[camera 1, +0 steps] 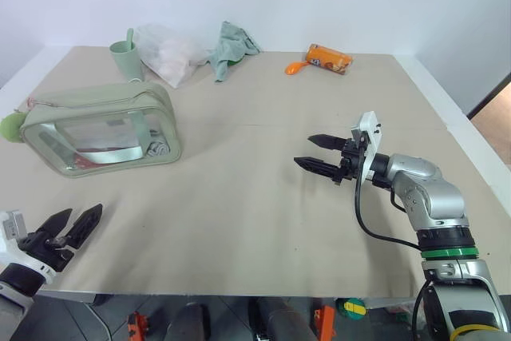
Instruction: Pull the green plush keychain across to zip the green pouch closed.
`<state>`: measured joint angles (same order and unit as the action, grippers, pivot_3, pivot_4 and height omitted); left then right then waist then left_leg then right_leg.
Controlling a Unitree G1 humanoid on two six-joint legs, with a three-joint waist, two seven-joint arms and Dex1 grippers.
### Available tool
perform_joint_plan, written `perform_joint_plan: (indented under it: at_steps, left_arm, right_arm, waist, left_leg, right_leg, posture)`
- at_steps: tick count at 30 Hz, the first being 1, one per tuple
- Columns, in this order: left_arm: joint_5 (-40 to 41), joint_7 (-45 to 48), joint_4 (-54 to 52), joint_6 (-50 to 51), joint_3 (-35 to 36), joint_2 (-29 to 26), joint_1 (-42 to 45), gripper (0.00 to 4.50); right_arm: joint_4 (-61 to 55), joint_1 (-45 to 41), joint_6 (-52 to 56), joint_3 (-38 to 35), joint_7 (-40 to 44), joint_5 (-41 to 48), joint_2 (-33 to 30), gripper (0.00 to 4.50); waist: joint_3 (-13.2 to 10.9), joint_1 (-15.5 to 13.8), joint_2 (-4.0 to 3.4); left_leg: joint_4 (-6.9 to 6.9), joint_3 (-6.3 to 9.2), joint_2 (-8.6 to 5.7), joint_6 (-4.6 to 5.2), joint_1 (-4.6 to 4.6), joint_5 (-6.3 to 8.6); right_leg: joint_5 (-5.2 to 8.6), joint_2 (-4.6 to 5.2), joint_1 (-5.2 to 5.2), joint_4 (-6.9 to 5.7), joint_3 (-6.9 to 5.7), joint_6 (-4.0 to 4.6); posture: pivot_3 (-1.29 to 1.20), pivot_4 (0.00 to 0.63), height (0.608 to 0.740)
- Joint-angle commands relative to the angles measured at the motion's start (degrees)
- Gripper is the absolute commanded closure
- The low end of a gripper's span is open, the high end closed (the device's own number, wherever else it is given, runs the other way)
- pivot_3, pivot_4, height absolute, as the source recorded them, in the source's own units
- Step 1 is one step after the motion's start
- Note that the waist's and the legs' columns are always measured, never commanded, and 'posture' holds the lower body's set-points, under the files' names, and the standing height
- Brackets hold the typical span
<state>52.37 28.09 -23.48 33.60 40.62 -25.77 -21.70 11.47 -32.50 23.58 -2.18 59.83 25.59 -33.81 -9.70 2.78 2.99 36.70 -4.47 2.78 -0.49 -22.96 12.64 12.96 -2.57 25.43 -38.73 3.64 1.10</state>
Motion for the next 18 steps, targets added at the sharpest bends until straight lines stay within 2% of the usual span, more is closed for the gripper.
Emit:
perform_joint_plan:
  at_steps: [1, 5, 7, 11, 14, 18]
  left_arm:
    - [-1.15, 0.44, -1.43, -2.41, 0.55, -2.34, 1.91, 0.18]
    - [-5.42, 3.02, 1.5, -3.55, 0.29, -12.12, 10.02, 0.18]
    - [-5.03, 5.73, 2.61, -3.24, 0.65, -16.09, 12.6, 0.18]
    - [-5.87, 12.49, 4.59, -2.52, -0.27, -25.47, 17.57, 0.18]
    - [-8.09, 17.78, 7.46, -4.26, -3.11, -32.76, 23.97, 0.18]
    - [-16.32, 23.47, 17.13, -11.25, -11.37, -39.86, 35.58, 0.18]
  right_arm:
    - [-0.69, -1.54, -1.01, -0.05, 0.77, -0.21, 0.02, 0.13]
    - [-2.91, -0.39, -0.07, -0.06, 1.02, -0.07, -0.67, 0.13]
    - [-3.91, 0.21, 0.27, -0.12, 0.86, 0.16, -0.78, 0.13]
    - [-6.09, 1.63, 1.11, -0.28, 0.42, 0.51, -0.76, 0.13]
    - [-6.93, 2.43, 1.37, -0.14, -0.09, 0.21, -0.72, 0.13]
    - [-9.82, 3.72, 3.0, -0.16, -0.99, 1.47, 0.04, 0.13]
  waist:
    - [0.0, 0.01, 0.0]
    - [-0.05, -0.28, 0.17]
    - [-0.04, -0.2, 0.04]
    - [-0.06, 0.12, 0.07]
    - [-0.07, -0.04, 0.06]
    - [-0.09, -0.2, 0.0]
  left_leg:
    - [0.0, 0.0, 0.0, 0.0, 0.0, 0.0]
    - [0.03, 0.17, 0.02, -0.02, -0.06, -0.13]
    - [0.0, 0.07, 0.16, -0.03, -0.02, -0.18]
    - [-0.03, -0.12, 0.18, -0.12, -0.04, -0.11]
    - [-0.08, -0.05, 0.17, -0.2, -0.08, -0.05]
    - [-0.13, 0.0, 0.16, -0.22, -0.12, -0.05]
  right_leg:
    - [0.0, 0.0, 0.0, 0.0, 0.0, 0.0]
    - [0.01, -0.14, -0.04, -0.04, -0.21, 0.03]
    - [0.11, -0.08, -0.06, -0.04, -0.21, 0.24]
    - [0.0, -0.01, 0.0, -0.03, -0.15, 0.04]
    - [0.1, -0.03, 0.04, -0.02, -0.22, 0.12]
    - [0.15, -0.04, 0.09, -0.03, -0.29, 0.2]
  posture:
    - [0.0, 0.15, 0.737]
    - [0.0, 0.15, 0.737]
    - [0.0, 0.15, 0.737]
    - [0.0, 0.15, 0.737]
    - [0.0, 0.15, 0.737]
    - [0.0, 0.15, 0.737]
